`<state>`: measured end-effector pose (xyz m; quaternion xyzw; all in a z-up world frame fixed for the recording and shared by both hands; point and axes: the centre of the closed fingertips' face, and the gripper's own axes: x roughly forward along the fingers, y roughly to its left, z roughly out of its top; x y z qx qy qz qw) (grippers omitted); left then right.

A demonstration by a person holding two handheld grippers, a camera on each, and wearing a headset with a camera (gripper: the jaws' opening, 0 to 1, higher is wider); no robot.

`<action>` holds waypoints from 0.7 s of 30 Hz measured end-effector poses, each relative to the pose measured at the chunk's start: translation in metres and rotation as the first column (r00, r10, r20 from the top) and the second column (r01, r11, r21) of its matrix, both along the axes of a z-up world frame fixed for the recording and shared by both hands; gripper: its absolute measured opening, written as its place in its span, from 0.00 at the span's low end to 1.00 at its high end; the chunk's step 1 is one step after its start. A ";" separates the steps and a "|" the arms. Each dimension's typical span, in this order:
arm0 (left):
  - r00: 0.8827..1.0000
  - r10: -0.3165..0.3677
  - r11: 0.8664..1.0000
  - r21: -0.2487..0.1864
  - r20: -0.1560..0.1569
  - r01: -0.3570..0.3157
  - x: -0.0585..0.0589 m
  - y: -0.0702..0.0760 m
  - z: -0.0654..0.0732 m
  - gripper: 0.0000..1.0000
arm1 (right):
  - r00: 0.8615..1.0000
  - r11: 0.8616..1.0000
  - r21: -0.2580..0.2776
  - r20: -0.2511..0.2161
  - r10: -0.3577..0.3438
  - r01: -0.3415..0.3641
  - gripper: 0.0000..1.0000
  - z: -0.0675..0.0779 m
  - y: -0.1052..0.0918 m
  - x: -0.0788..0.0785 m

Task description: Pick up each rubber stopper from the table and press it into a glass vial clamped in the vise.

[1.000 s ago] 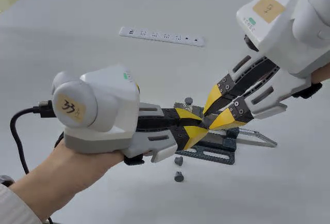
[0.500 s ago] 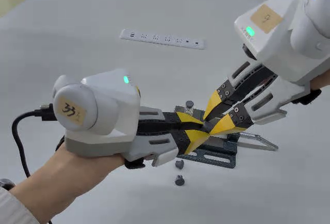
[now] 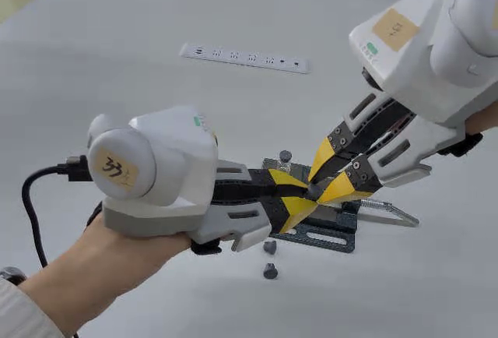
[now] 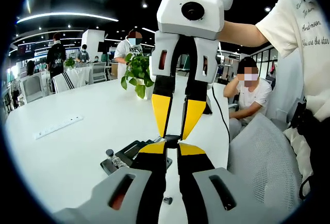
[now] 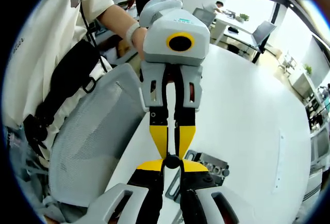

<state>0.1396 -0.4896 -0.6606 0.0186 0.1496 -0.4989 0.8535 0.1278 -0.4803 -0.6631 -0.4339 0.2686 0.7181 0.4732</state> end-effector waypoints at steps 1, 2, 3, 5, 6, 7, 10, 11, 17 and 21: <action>1.000 0.000 1.000 0.001 -0.003 0.000 -0.001 -0.001 0.000 0.07 | 1.000 1.000 -0.002 0.005 0.002 -0.002 0.06 -0.002 0.000 0.001; 1.000 0.004 1.000 0.001 -0.007 -0.004 0.000 -0.001 -0.001 0.12 | 1.000 1.000 -0.010 0.017 0.004 -0.004 0.06 -0.004 -0.001 0.004; 1.000 0.013 1.000 0.007 -0.008 -0.013 0.000 0.000 -0.003 0.18 | 1.000 1.000 -0.021 0.026 0.008 -0.008 0.06 -0.007 -0.002 0.007; 0.999 0.039 0.999 0.029 -0.008 -0.039 0.003 0.005 -0.009 0.31 | 1.000 1.000 -0.028 0.028 0.003 -0.002 0.06 -0.010 -0.004 0.012; 0.999 0.047 0.998 0.031 -0.020 -0.047 0.004 0.007 -0.012 0.34 | 0.999 1.000 -0.030 0.033 0.002 -0.001 0.06 -0.011 -0.004 0.012; 0.998 0.057 0.998 0.031 -0.036 -0.056 0.005 0.009 -0.015 0.39 | 0.999 0.999 -0.036 0.043 0.003 -0.002 0.06 -0.012 -0.005 0.014; 0.992 0.100 0.994 0.059 -0.080 -0.095 0.006 0.014 -0.026 0.53 | 0.998 0.999 -0.046 0.060 0.011 -0.008 0.06 -0.015 -0.005 0.018; 0.990 0.112 0.992 0.062 -0.083 -0.107 0.010 0.019 -0.033 0.58 | 0.998 0.999 -0.052 0.065 0.015 -0.012 0.06 -0.017 -0.005 0.019; 0.976 0.177 0.981 0.098 -0.128 -0.165 0.015 0.029 -0.047 0.81 | 0.994 0.996 -0.083 0.101 0.049 -0.041 0.06 -0.027 -0.006 0.031; 0.969 0.203 0.975 0.125 -0.140 -0.186 0.018 0.039 -0.058 0.88 | 0.989 0.992 -0.104 0.125 0.079 -0.066 0.06 -0.033 -0.006 0.042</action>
